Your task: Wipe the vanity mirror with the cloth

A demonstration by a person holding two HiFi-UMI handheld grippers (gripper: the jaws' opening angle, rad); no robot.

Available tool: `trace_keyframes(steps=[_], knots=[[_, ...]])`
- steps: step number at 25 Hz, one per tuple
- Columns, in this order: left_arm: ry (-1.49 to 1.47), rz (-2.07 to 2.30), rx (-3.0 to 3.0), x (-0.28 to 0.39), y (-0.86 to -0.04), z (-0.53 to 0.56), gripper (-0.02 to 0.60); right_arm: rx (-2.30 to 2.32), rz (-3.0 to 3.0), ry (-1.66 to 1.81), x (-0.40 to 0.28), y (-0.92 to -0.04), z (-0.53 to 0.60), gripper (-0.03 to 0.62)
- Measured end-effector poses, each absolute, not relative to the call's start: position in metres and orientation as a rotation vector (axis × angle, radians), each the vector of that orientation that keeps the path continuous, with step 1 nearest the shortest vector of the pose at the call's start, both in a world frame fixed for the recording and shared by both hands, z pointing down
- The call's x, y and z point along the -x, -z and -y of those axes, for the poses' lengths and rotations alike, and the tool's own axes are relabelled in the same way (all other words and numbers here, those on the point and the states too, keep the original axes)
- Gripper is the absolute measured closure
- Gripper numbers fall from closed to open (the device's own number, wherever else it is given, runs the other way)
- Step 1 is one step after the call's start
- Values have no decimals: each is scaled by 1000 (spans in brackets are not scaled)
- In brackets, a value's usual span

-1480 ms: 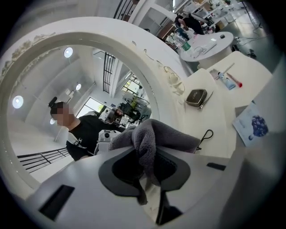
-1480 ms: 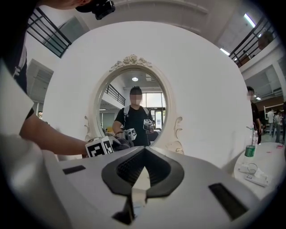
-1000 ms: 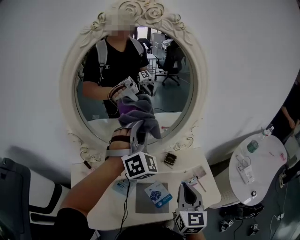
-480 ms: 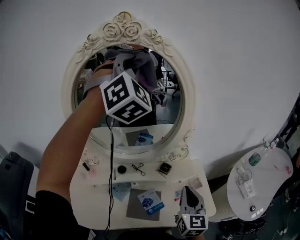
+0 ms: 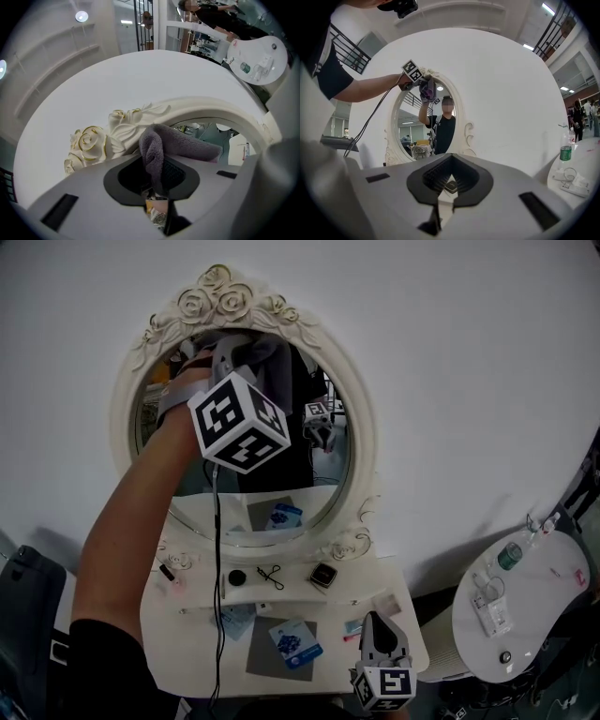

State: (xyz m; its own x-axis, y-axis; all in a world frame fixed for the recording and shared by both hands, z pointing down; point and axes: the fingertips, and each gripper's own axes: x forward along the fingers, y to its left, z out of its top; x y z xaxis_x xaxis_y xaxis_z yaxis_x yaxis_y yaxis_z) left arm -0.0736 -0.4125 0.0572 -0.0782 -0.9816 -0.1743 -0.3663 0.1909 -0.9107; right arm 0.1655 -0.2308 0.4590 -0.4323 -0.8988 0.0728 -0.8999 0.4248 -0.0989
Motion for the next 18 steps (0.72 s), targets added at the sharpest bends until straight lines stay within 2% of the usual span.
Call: trace_keyframes(steps=[18], knots=[[806,-1546,1450,31,-199,425,506,-1646,2650,-217,-157,-466,244,583]])
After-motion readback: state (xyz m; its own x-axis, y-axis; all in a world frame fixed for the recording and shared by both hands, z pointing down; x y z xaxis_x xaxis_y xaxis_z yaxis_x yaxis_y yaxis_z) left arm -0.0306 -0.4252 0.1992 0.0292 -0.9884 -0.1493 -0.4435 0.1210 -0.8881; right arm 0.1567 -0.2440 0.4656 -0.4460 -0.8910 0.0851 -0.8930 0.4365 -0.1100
